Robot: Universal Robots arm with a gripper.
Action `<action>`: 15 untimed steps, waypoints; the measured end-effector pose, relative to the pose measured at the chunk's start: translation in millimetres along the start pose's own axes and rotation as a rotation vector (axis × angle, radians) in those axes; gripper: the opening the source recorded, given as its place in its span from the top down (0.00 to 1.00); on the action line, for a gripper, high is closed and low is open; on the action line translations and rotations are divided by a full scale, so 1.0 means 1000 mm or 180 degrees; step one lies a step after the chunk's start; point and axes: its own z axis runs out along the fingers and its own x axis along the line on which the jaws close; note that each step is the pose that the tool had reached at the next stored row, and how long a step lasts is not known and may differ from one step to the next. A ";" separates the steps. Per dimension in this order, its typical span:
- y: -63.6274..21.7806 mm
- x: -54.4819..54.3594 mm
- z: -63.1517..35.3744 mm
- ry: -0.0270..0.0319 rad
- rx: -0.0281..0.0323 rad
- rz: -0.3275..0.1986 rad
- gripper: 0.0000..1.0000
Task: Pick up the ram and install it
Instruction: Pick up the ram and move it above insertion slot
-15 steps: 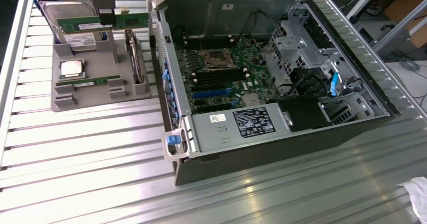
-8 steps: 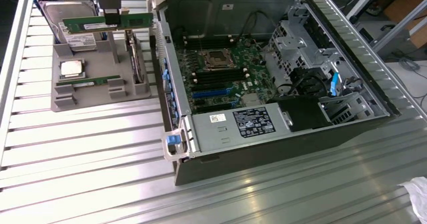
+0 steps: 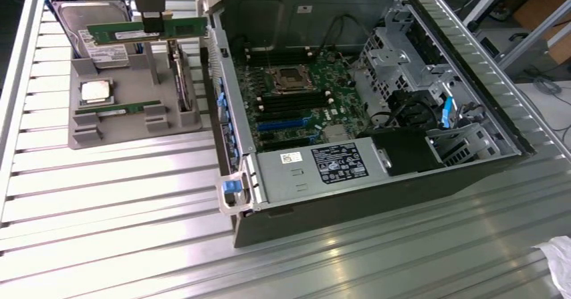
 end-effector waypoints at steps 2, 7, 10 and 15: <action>-0.0008 0.000 0.0000 0.0000 0.0000 0.0000 0.87; -0.0024 0.000 -0.0001 0.0000 0.0000 0.0000 0.87; -0.0035 0.000 -0.0002 0.0000 0.0000 0.0000 0.87; -0.0053 0.000 -0.0002 0.0000 0.0000 0.0000 0.87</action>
